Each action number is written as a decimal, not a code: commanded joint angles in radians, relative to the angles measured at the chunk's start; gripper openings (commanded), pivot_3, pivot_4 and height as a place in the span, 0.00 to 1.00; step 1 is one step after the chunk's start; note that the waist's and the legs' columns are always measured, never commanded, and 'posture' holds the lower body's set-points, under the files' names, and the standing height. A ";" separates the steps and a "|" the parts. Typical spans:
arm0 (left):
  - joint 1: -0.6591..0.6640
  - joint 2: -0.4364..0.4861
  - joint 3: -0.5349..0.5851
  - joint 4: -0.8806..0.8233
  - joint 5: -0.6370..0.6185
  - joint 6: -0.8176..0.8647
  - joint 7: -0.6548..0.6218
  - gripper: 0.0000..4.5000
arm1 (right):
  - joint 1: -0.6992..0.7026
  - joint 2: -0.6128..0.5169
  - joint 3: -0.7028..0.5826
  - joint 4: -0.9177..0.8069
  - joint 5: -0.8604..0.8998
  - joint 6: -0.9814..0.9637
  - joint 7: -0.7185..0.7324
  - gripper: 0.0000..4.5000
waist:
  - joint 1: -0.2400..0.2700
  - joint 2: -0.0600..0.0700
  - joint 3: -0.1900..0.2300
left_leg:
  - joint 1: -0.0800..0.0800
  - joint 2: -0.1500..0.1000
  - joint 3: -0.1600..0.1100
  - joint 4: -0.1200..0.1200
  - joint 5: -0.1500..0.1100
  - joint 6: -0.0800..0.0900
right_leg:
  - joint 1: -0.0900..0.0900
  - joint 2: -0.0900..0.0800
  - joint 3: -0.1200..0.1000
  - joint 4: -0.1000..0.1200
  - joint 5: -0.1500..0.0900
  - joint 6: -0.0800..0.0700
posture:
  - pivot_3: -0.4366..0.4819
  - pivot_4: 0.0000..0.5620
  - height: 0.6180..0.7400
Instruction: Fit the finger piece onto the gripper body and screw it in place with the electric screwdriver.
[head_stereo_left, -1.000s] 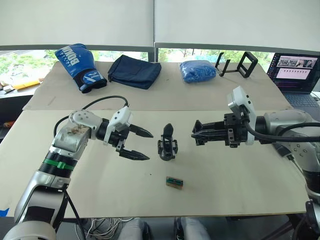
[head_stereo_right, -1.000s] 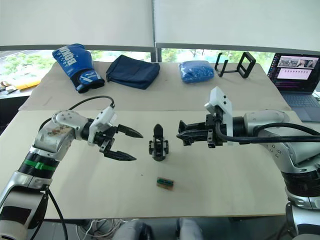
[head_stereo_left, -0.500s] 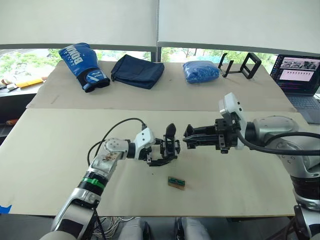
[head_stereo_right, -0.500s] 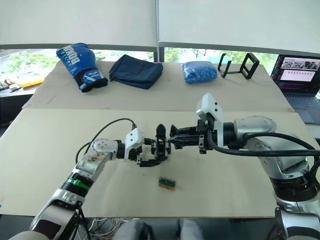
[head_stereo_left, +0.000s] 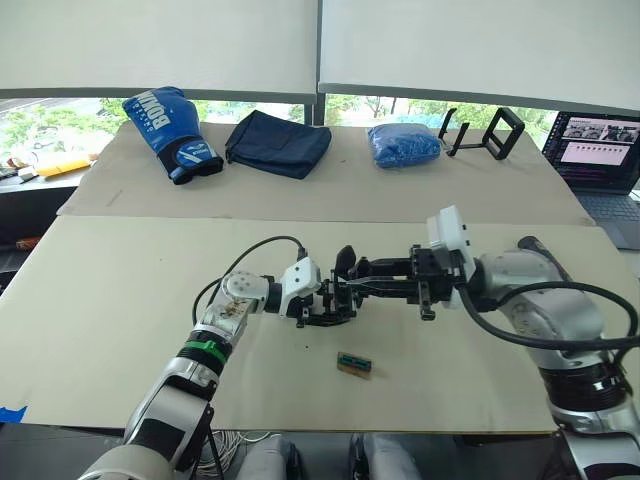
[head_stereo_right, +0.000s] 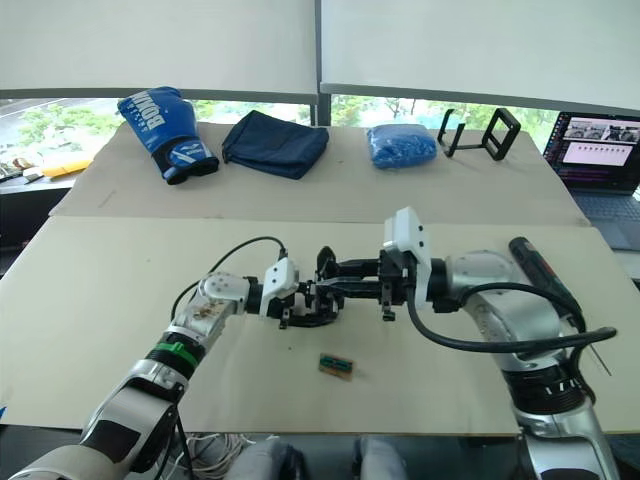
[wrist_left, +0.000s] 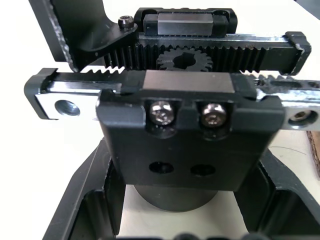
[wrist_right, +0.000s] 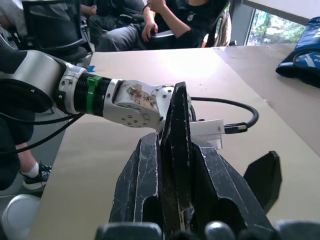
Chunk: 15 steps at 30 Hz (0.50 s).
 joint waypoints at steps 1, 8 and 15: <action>-0.017 -0.013 0.006 0.032 0.006 -0.051 -0.022 0.52 | -0.019 0.029 0.010 0.012 -0.007 -0.040 0.017 0.09 | 0.000 0.000 0.000 | 0.000 0.000 0.000 0.000 0.000 0.000 | 0.000 0.000 0.000 0.000 0.000 0.000 | 0.48 0.27 1.00; -0.028 -0.022 0.001 0.058 0.026 -0.080 -0.034 0.52 | -0.026 0.076 0.066 0.099 -0.065 -0.095 0.052 0.09 | 0.000 0.000 0.000 | 0.000 0.000 0.000 0.000 0.000 0.000 | 0.000 0.000 0.000 0.000 0.000 0.000 | 0.48 0.27 1.00; -0.026 -0.015 0.006 0.047 0.030 -0.096 -0.031 0.52 | -0.059 0.119 0.099 0.194 -0.126 -0.147 0.075 0.09 | 0.000 0.000 0.000 | 0.000 0.000 0.000 0.000 0.000 0.000 | 0.000 0.000 -0.001 0.000 0.000 0.000 | 0.48 0.27 1.00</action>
